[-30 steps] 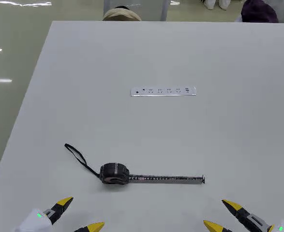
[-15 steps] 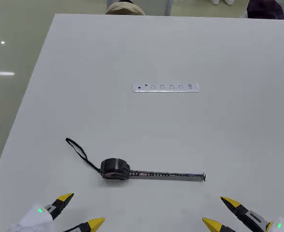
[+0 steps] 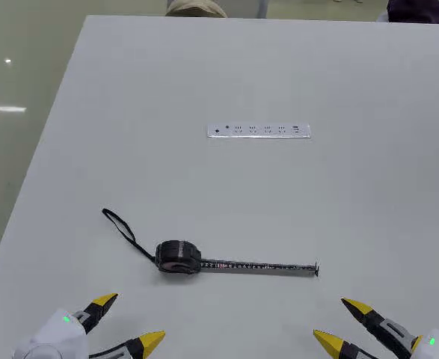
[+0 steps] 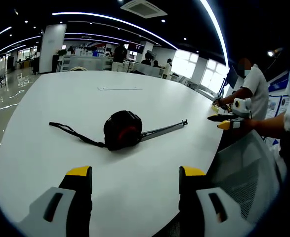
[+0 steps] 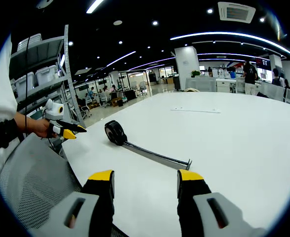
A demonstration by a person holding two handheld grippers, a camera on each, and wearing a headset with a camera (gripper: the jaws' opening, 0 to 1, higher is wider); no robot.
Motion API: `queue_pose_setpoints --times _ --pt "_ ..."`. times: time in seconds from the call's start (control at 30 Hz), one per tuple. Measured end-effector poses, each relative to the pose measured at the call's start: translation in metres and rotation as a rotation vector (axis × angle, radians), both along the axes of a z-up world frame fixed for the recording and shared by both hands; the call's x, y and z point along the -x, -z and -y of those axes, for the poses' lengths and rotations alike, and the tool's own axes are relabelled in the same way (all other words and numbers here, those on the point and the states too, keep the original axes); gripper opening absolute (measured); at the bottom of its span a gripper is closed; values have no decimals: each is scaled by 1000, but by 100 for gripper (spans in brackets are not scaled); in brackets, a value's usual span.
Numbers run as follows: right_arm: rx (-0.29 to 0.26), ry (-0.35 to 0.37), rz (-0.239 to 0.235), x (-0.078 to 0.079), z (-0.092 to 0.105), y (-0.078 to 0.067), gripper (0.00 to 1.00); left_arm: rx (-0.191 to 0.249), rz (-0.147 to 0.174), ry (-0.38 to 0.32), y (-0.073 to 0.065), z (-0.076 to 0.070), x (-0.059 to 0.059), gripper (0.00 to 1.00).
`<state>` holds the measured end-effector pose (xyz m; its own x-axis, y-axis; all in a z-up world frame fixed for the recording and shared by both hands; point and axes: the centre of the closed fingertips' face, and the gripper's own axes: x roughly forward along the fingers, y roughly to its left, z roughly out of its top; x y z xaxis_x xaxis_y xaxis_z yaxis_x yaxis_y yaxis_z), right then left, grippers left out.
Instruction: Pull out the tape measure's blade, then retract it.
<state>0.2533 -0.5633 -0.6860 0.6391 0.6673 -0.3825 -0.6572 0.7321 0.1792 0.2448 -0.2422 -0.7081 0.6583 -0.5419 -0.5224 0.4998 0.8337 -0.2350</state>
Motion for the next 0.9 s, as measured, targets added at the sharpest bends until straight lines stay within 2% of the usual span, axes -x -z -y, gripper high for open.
queue_pose_setpoints --times 0.43,0.9 --pt "-5 -17 -3 -4 -7 1 51 -9 -8 -24 2 -8 -4 70" --pt "-3 -26 -3 -5 -7 2 51 -27 -23 -28 4 -4 -6 69"
